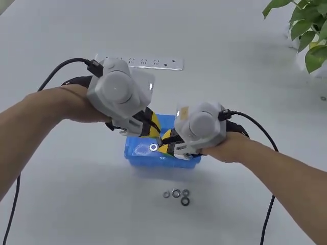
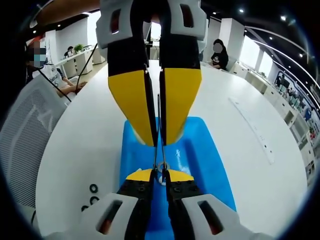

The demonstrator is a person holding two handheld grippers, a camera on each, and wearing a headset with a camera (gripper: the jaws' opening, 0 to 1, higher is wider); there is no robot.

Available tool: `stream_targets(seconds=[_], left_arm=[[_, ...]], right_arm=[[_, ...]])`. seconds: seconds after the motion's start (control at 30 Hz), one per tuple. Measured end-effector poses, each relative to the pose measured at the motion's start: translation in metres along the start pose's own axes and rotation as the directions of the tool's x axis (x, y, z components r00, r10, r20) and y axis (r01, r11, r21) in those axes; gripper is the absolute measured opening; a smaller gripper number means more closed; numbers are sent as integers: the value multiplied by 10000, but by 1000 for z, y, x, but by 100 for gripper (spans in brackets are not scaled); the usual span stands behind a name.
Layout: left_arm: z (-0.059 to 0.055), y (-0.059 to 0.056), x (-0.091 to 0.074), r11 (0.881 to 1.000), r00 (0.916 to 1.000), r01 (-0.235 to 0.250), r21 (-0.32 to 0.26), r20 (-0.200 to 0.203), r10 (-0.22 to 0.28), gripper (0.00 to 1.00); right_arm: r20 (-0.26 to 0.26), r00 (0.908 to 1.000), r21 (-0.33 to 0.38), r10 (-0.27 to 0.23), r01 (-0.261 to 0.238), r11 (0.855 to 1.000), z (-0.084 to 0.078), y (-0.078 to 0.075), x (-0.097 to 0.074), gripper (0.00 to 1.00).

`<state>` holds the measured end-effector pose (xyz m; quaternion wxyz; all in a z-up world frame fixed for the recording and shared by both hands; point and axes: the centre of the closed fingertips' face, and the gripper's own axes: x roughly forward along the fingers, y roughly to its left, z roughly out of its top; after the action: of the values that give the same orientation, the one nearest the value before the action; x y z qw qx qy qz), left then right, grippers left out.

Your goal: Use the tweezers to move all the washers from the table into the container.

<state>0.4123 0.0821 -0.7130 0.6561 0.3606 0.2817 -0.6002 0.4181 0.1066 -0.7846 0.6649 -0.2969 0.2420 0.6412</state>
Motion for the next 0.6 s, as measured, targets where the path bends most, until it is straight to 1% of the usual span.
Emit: stream_targets(seconds=[0.3, 0.6], left_arm=[[5, 0, -6, 9999, 9999, -102, 93, 37, 102, 6], [12, -5, -15, 9995, 9997, -251, 165, 72, 250, 6]], right_arm=[[52, 9999, -74, -133, 134, 9999, 5, 0, -6, 11], [110, 9996, -163, -262, 264, 9995, 13, 4, -15, 11]])
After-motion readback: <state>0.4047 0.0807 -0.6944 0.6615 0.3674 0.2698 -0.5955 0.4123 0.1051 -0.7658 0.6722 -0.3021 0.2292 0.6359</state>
